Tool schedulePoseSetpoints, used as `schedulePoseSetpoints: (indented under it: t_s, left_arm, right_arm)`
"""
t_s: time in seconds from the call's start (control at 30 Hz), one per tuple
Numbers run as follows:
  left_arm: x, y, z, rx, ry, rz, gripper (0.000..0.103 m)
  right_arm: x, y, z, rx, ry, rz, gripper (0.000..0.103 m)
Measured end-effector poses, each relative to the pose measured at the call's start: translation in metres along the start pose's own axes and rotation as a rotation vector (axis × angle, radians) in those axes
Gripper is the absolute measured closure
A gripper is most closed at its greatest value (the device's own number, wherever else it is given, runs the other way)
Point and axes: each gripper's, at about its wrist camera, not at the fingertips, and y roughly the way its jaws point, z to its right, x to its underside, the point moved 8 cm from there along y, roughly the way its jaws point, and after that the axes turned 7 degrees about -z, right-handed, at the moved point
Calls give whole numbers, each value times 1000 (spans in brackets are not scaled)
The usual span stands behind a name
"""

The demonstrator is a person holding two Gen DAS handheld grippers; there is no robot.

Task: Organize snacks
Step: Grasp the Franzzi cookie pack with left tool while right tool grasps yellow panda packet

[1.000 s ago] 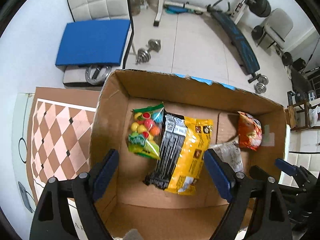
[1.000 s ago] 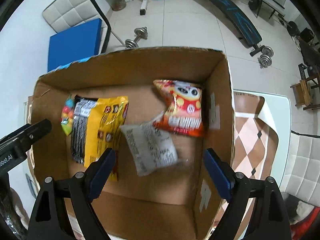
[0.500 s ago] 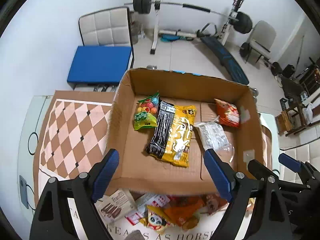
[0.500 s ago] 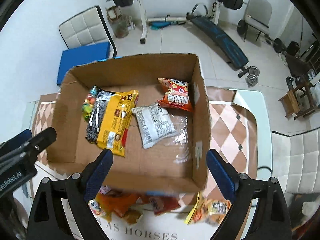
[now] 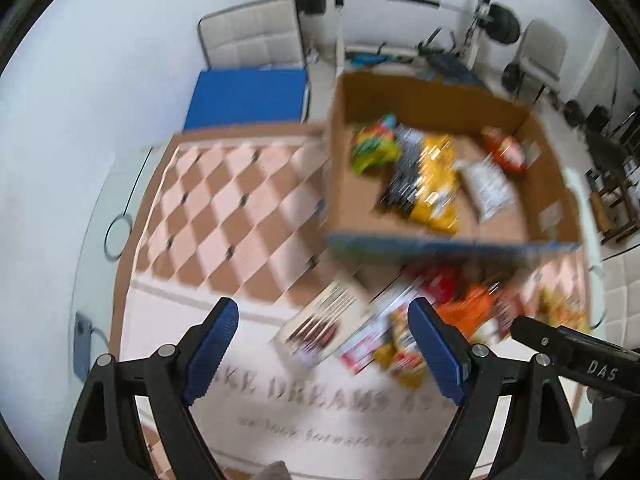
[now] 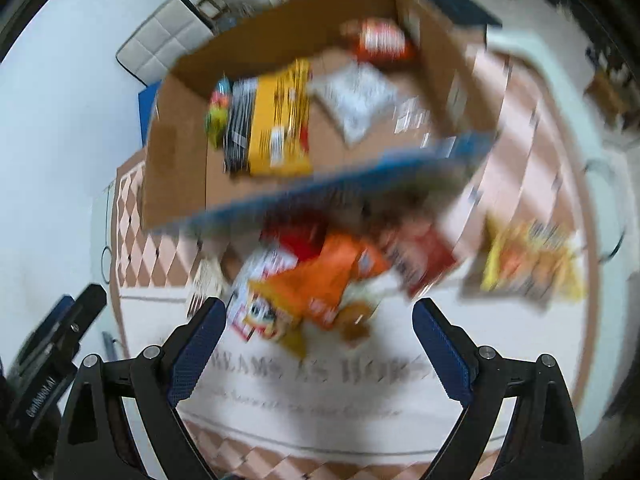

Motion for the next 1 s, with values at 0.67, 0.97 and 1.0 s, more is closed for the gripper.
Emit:
schedulePoseSetpoints:
  t_s: [0.67,0.97,1.0]
  left_arm:
    - [28,129,-9,-50,396,-228,16]
    - [19,163,26,112,477,-358,15]
    - [21,166,29,135,466,-374,16]
  right_arm:
    - [42,152,-34,12,53,-215,49]
    - [69,149,-5,-18,20,-383,50]
    - [69,150,-4,-22,24,-390,50]
